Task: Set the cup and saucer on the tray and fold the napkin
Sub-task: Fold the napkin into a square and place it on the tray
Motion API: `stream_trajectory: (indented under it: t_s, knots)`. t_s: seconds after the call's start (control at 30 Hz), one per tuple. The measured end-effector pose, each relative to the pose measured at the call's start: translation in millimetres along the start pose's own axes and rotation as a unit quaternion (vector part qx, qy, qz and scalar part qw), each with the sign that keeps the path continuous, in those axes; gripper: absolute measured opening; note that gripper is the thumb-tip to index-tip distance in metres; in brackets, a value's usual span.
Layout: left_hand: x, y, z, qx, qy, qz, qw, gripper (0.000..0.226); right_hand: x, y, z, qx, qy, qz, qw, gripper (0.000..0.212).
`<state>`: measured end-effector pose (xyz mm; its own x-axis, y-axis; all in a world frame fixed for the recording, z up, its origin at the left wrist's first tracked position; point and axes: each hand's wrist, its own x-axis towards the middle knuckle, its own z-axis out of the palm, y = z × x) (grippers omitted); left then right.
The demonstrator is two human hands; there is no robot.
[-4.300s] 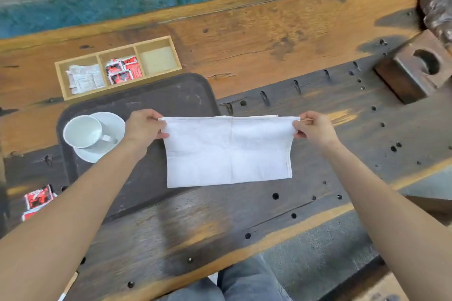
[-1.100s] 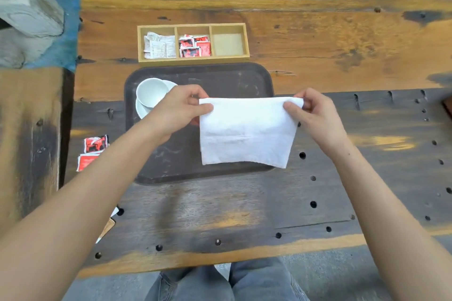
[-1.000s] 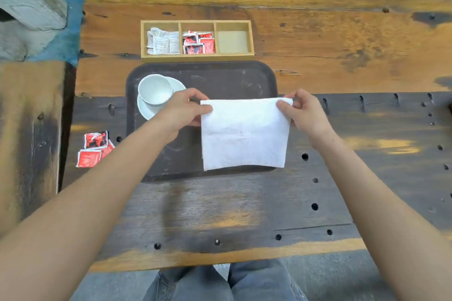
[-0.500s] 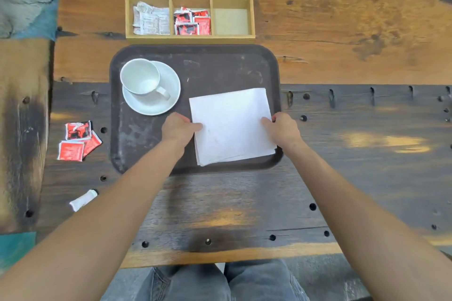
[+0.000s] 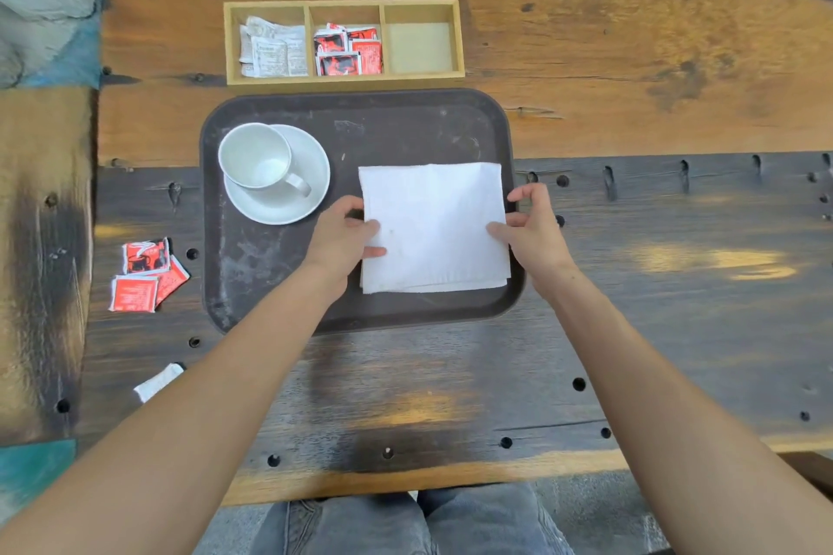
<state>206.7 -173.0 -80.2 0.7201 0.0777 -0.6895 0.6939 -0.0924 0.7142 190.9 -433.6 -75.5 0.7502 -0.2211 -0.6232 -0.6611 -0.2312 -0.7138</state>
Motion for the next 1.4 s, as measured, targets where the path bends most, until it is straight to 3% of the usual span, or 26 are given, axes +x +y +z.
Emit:
stream_trajectory:
  t_s: [0.2, 0.37, 0.47, 0.57, 0.7, 0.77, 0.83, 0.93, 1.07, 1.2, 1.23, 1.3, 1.37, 1.4]
  knots:
    - [-2.1, 3.7, -6.1, -0.043, 0.032, 0.042, 0.998, 0.053, 1.6, 6.6, -18.1, -0.042, -0.019, -0.109, 0.993, 0.036]
    - [-7.1, 2.6, -10.6, 0.053, -0.035, 0.101, 0.993, 0.057, 0.1, 9.8, -26.7, -0.045, -0.019, -0.087, 0.995, 0.050]
    - [-10.0, -0.1, -7.4, 0.160, 0.003, 0.131, 0.978, 0.052, 0.7, 9.6, -25.6, -0.131, 0.015, -0.110, 0.985, 0.039]
    - [-10.9, -3.0, -7.0, 0.320, 0.046, 0.211, 0.922, 0.031, -2.4, 6.9, -20.2, -0.236, 0.055, -0.186, 0.952, 0.016]
    - [-12.5, -1.2, -14.7, 0.351, 0.028, 0.229, 0.908, 0.014, -2.7, 0.6, -25.2, -0.138, 0.012, -0.191, 0.972, 0.011]
    - [-13.3, 0.8, -17.6, 0.334, -0.025, 0.194, 0.922, 0.008, -0.1, -8.1, -26.4, -0.076, -0.036, -0.144, 0.986, 0.011]
    - [-14.5, -0.1, -16.8, 0.267, -0.094, 0.108, 0.953, 0.004, 10.3, -18.8, -22.4, -0.128, -0.036, -0.150, 0.980, 0.015]
    - [-18.2, -13.3, -9.3, 0.205, -0.150, 0.014, 0.967, 0.010, 33.3, -44.7, -8.3, -0.265, -0.022, -0.209, 0.941, 0.018]
    - [-24.5, -29.9, 16.7, 0.165, -0.207, -0.037, 0.964, 0.020, 66.4, -77.0, 12.7, -0.375, -0.081, -0.263, 0.885, 0.025]
    - [-32.0, -31.6, 53.5, 0.025, -0.242, -0.094, 0.965, 0.029, 89.1, -99.9, 31.2, -0.467, -0.086, -0.289, 0.831, 0.034]
    - [-33.4, -32.2, 62.6, 0.028, -0.220, -0.091, 0.971, 0.028, 93.8, -103.2, 34.5, -0.486, -0.087, -0.292, 0.819, 0.035]
    - [-32.0, -33.3, 74.9, 0.156, -0.108, -0.032, 0.981, 0.027, 99.7, -106.3, 37.0, -0.519, -0.096, -0.291, 0.798, 0.041]
    - [-28.0, -34.7, 76.5, 0.296, 0.011, 0.060, 0.953, 0.031, 100.4, -105.1, 33.9, -0.533, -0.085, -0.284, 0.793, 0.049]
    - [-25.8, -34.7, 74.9, 0.302, 0.043, 0.087, 0.948, 0.031, 98.3, -102.5, 30.1, -0.517, -0.058, -0.281, 0.806, 0.049]
